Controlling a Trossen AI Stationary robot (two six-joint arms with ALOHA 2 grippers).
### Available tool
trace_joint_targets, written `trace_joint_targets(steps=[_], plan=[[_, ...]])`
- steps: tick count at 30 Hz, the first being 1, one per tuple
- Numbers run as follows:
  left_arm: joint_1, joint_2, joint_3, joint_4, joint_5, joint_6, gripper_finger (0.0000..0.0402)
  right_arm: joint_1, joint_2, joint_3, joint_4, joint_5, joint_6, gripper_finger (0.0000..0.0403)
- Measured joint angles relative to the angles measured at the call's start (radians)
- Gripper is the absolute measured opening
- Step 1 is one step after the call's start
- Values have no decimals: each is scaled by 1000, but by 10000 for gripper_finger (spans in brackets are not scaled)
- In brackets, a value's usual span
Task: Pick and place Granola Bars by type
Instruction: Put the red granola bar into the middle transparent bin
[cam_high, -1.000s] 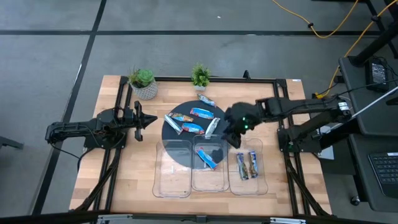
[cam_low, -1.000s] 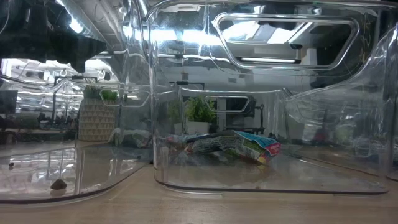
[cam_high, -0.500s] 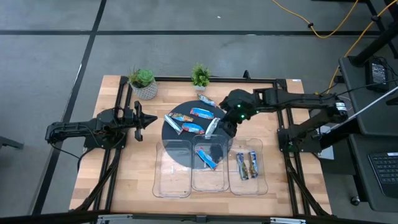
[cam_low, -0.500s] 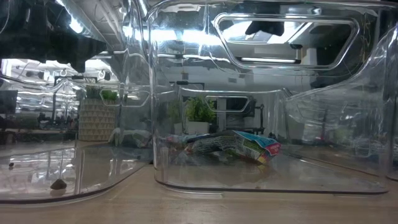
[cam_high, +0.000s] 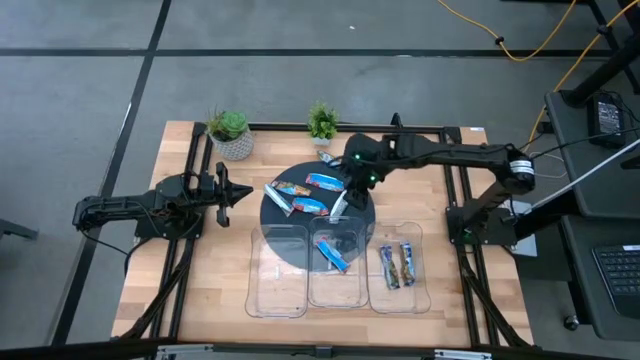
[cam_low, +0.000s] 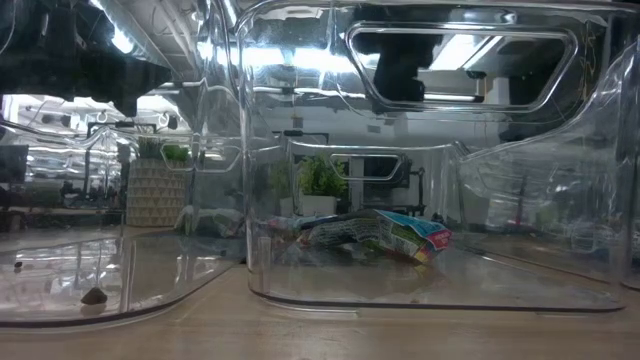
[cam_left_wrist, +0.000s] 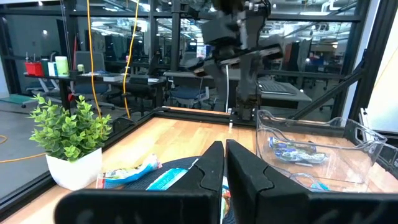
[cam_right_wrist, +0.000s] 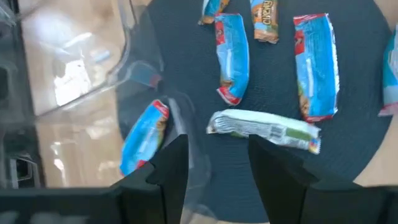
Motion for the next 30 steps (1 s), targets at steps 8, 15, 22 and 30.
trace_joint_targets(steps=[8, 15, 22, 30], plan=[[0, 0, 0, 0, 0, 0, 12, -88, 95, 161, -79, -8, -285, 168], [0, 0, 0, 0, 0, 0, 9, -164, 196, 346, -125, -7, -431, 207], [0, 0, 0, 0, 0, 0, 12, -210, 261, 381, -180, 108, -467, 303], [0, 0, 0, 0, 0, 0, 9, -218, 344, 381, -175, 236, -394, 327]])
